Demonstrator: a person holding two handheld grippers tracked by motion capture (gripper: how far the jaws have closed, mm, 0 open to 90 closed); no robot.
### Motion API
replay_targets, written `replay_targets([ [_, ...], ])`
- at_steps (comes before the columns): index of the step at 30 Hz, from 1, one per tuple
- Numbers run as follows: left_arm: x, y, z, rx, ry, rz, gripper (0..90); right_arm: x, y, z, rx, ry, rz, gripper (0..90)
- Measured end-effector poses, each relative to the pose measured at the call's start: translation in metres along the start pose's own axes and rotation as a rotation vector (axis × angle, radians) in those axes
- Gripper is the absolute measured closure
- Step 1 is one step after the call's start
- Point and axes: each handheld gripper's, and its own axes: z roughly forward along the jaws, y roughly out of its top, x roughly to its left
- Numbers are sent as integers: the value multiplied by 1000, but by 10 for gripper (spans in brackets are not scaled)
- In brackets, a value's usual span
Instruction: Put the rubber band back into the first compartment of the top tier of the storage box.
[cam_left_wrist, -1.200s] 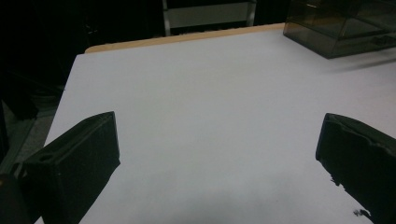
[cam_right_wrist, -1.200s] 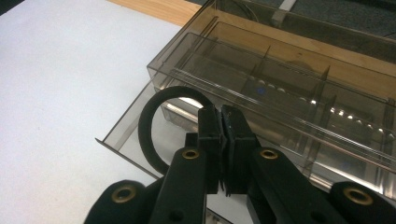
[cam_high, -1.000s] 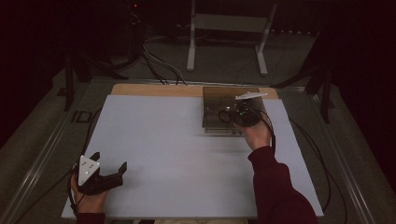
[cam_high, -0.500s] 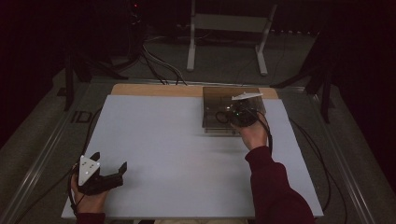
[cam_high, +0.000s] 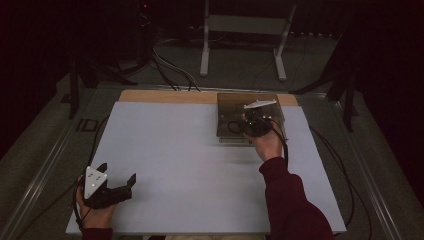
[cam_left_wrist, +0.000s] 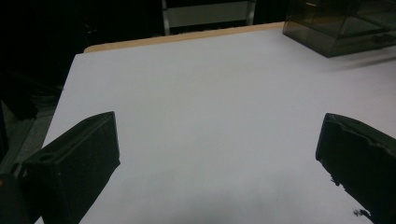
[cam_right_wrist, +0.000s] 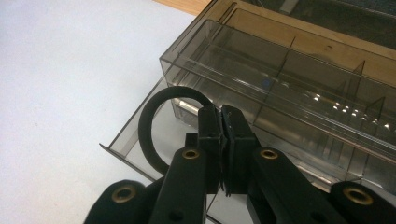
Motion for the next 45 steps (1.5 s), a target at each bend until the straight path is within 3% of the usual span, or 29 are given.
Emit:
replay_targets([
  [29, 0, -1, 0, 1, -1, -2, 6, 6, -8, 25, 68, 5, -3, 865],
  [35, 0, 0, 0, 0, -1, -2, 6, 6, -10, 24, 48, 10, 9, 733],
  [36, 0, 0, 0, 1, -1, -1, 6, 5, -11, 21, 30, 4, 12, 664],
  [37, 0, 0, 0, 1, -1, -1, 6, 5, -11, 21, 30, 4, 12, 664],
  [38, 0, 0, 0, 1, -2, -1, 5, 4, -11, 19, 17, 8, 18, 602],
  [40, 0, 0, 0, 0, -1, -1, 6, 4, -10, 18, 6, 12, 18, 577],
  [41, 0, 0, 0, 1, -1, -2, 6, 4, -10, 15, -13, 17, 17, 508],
  [43, 0, 0, 0, 1, -1, -2, 6, 4, -10, 14, -22, 19, 18, 479],
  [44, 0, 0, 0, 1, -1, -2, 5, 4, -10, 11, -35, 21, 21, 413],
  [45, 0, 0, 0, 1, -1, -2, 5, 4, -10, 11, -35, 21, 21, 413],
])
